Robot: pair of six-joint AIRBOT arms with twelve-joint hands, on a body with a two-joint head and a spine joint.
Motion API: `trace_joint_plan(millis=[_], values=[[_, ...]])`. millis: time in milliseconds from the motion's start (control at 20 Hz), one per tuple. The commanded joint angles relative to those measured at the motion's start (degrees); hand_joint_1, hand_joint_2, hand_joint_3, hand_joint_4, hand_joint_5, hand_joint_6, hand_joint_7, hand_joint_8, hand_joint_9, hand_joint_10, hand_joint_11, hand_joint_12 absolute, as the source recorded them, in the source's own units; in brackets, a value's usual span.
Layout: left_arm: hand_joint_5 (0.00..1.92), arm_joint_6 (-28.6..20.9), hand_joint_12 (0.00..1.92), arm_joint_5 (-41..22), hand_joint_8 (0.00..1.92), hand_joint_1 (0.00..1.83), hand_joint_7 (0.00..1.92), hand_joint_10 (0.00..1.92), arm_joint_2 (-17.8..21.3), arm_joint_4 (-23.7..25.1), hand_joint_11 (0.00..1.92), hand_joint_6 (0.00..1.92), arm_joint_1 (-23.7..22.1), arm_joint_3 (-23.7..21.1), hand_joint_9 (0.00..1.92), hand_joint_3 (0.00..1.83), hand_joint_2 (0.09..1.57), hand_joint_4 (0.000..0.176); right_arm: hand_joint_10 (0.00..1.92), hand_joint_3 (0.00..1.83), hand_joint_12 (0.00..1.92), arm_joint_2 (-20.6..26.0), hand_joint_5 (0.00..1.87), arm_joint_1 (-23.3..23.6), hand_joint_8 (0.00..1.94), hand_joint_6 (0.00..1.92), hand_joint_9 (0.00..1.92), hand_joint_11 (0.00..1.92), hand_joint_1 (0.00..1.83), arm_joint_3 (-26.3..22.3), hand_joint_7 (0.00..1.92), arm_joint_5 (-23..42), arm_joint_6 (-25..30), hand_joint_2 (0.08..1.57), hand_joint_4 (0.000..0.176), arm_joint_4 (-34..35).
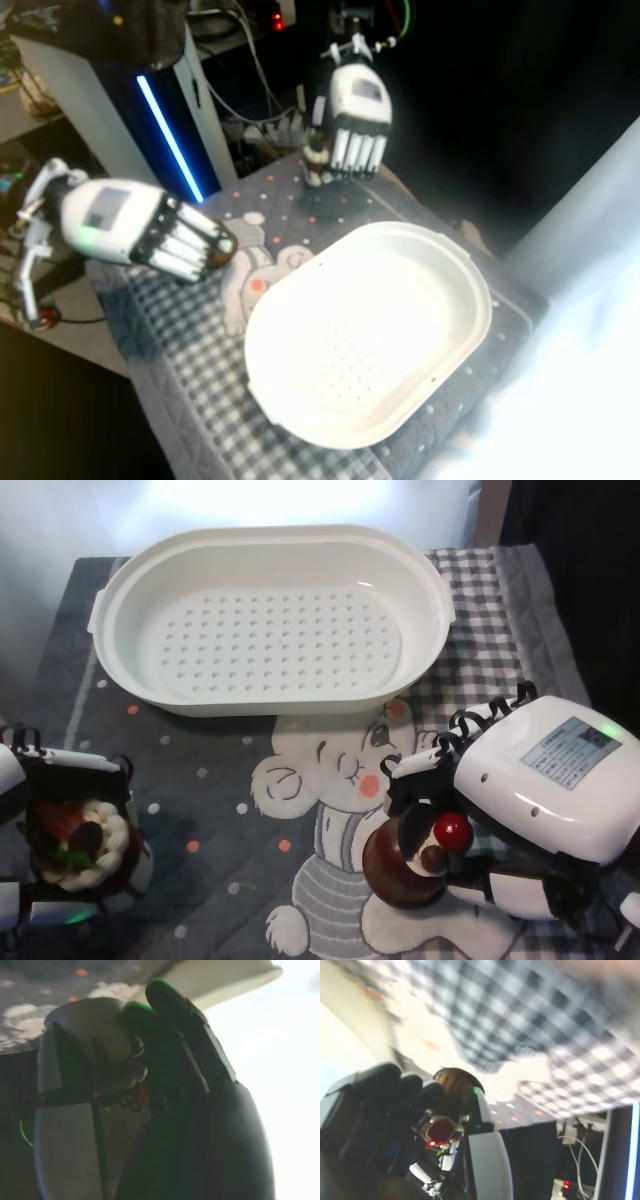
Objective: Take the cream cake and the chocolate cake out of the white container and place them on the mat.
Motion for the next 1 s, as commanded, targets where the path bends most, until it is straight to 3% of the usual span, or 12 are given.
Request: trace_joint_plan(millis=[0,50,100,150,250,350,450,600,650,800,850,950], values=[[0.68,-0.81,1.66,-6.13,1.34,1.34,0.75,1.6,-0.49,0.36,0.64,1.17,-0.15,0.4,0.76,0.0,1.23,0.0,1.24,0.0,1.54,0.11,0.95,0.63,0.77,1.05,0.87,0.66,1.38,-0.27,1.12,7.42,0.03,1.1,0.0,-1.28],[0.63,-1.23,1.54,-5.06,1.35,1.19,0.81,1.16,-1.33,0.16,0.25,1.36,-0.12,1.07,0.57,0.0,1.25,0.0,1.13,0.01,1.54,0.11,0.93,0.63,0.93,1.06,0.82,0.61,1.24,-0.32,1.06,7.42,0.03,1.1,0.0,-1.28],[0.51,-1.41,1.44,-3.85,0.66,0.93,0.56,0.79,-2.16,0.01,0.07,0.7,-0.13,1.7,0.39,0.0,1.17,0.0,1.09,0.0,1.55,0.11,0.73,0.62,0.87,0.82,0.67,0.45,1.23,-0.32,0.82,7.41,0.03,1.04,0.0,-1.29],[0.51,-1.49,1.44,-3.28,0.66,0.93,0.56,0.79,-2.69,-0.13,0.07,0.7,-0.15,2.09,0.39,0.0,1.17,0.0,1.09,0.0,1.55,0.13,0.73,0.62,0.87,0.82,0.67,0.45,1.23,-0.32,0.82,7.41,0.03,1.04,0.0,-1.29],[0.43,-1.55,1.22,-2.24,0.07,0.79,0.36,0.33,-3.82,-0.93,0.0,0.11,-0.15,2.84,0.24,0.0,1.05,0.056,0.98,0.0,1.6,0.3,0.58,0.62,0.65,0.44,0.4,0.12,1.09,-0.4,0.55,7.41,0.03,0.99,0.0,-1.32],[0.27,-1.55,0.76,-1.33,0.0,0.73,0.13,0.08,-4.47,-1.63,0.0,0.01,-0.15,3.51,0.1,0.0,0.99,0.108,0.87,0.0,1.57,0.49,0.48,0.62,0.33,0.16,0.2,0.0,0.94,-0.47,0.43,7.42,0.03,0.97,0.0,-1.32],[0.16,-1.55,0.55,-0.88,0.0,0.69,0.03,0.02,-4.84,-2.18,0.0,0.0,-0.15,3.96,0.04,0.0,0.95,0.128,0.88,0.0,1.58,0.66,0.46,0.62,0.18,0.05,0.11,0.0,0.91,-0.5,0.41,7.49,0.03,0.93,0.0,-1.31],[0.08,-1.55,0.66,-0.92,0.0,0.6,0.02,0.01,-5.12,-2.59,0.0,0.01,-0.17,4.29,0.05,0.0,0.89,0.133,0.97,0.0,1.61,0.87,0.41,0.62,0.13,0.01,0.03,0.0,0.82,-0.51,0.37,7.77,0.03,0.87,0.0,-1.31],[0.08,-1.56,0.68,-1.24,0.0,0.58,0.03,0.01,-5.11,-2.73,0.0,0.01,-0.17,4.26,0.05,0.0,0.88,0.133,1.0,0.0,1.59,0.93,0.41,0.62,0.13,0.01,0.02,0.0,0.8,-0.56,0.37,7.9,0.03,0.87,0.0,-1.31],[0.23,-1.6,0.9,-3.88,0.01,0.5,0.16,0.03,-4.56,-3.55,0.0,0.02,-0.11,3.96,0.19,0.0,0.89,0.052,1.08,0.0,1.68,1.54,0.42,0.62,0.24,0.01,0.07,0.0,0.69,-0.68,0.4,9.12,0.03,0.91,0.0,-1.26],[0.33,-1.6,1.09,-6.04,0.03,0.45,0.26,0.05,-3.85,-4.0,0.0,0.03,-0.07,3.75,0.29,0.01,0.96,0.0,1.09,0.0,1.65,2.02,0.45,0.62,0.4,0.04,0.15,0.0,0.69,-0.67,0.41,9.97,0.03,0.91,0.0,-1.14],[0.48,-1.6,1.3,-9.46,0.03,0.44,0.46,0.08,-2.61,-4.33,0.14,0.03,0.01,3.45,0.48,0.0,1.02,0.0,1.11,0.0,1.57,2.85,0.51,0.62,0.72,0.09,0.27,0.09,0.71,-0.48,0.39,12.53,0.03,0.93,0.0,-0.57]])
